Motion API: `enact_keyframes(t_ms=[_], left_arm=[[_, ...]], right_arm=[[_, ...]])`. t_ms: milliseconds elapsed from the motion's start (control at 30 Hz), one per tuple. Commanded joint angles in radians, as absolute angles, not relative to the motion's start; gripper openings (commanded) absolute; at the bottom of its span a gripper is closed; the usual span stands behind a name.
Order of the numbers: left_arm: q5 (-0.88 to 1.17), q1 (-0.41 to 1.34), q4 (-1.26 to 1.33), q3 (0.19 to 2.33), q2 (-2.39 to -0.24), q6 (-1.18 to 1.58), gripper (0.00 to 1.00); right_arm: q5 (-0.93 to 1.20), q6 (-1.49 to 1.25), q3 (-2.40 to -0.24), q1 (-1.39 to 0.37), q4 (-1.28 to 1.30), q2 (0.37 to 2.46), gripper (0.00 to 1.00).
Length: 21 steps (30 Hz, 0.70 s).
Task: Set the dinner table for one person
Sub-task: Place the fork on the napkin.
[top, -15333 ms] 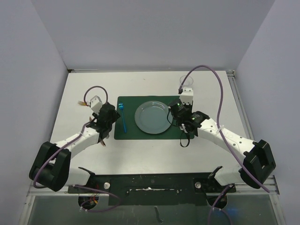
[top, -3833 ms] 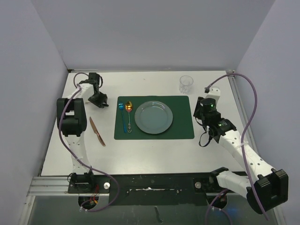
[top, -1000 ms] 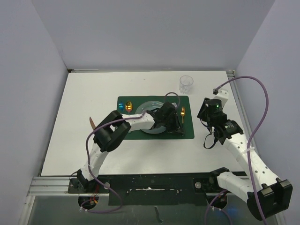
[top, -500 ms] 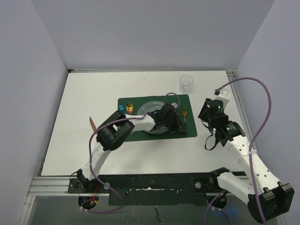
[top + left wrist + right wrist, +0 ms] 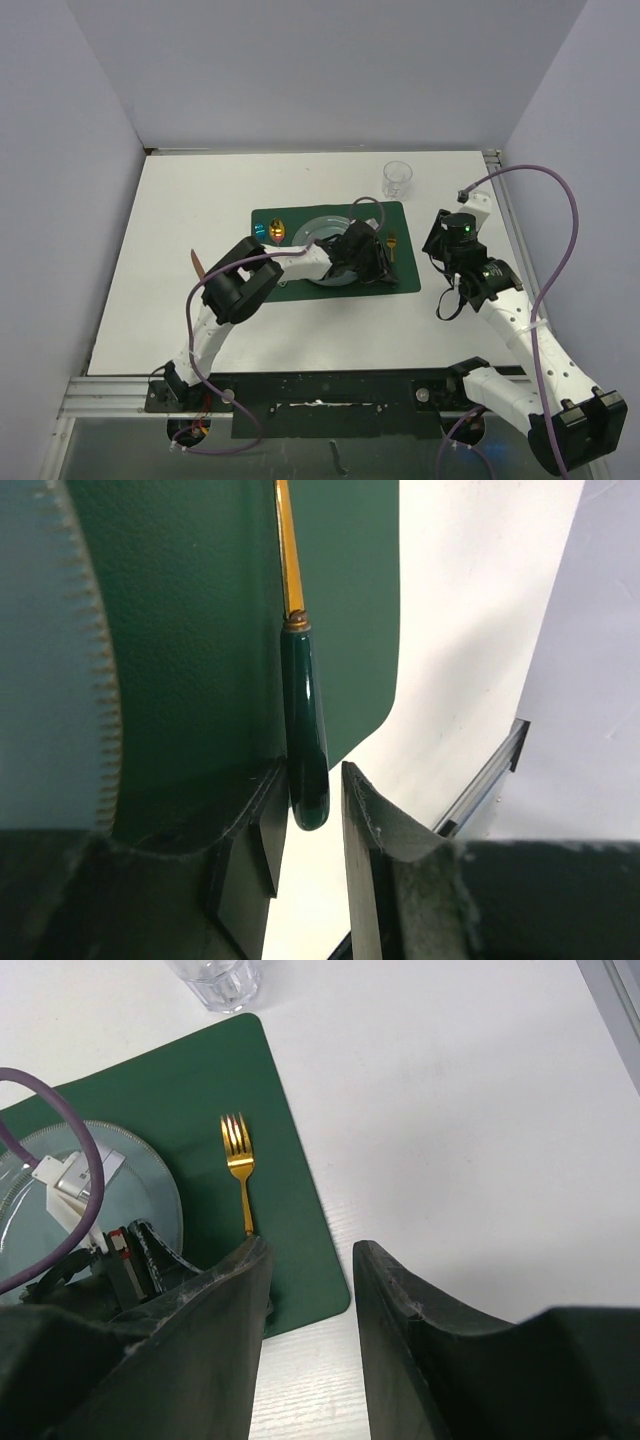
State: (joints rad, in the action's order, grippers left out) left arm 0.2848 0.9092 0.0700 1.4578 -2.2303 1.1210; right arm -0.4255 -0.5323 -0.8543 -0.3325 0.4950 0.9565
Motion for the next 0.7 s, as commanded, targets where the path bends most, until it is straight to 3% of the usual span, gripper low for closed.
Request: enact_keyframes(t_ms=[0,333,667], left_arm=[[0.226,0.91,-0.028,1.453,-2.138,1.052,0.29],[0.26,0.91,-0.054,1.46,-2.058,1.005,0.36],[0.462,0.924,-0.037,1.568,-2.206,0.977,0.37]], right_arm=[[-0.414,-0.535,-0.885,-0.324,0.447,0.967,0.39],[-0.357,-0.541,-0.878,-0.324,0.416,1.015,0.39],[-0.341,-0.54,-0.893,-0.326,0.427,1.032,0.38]])
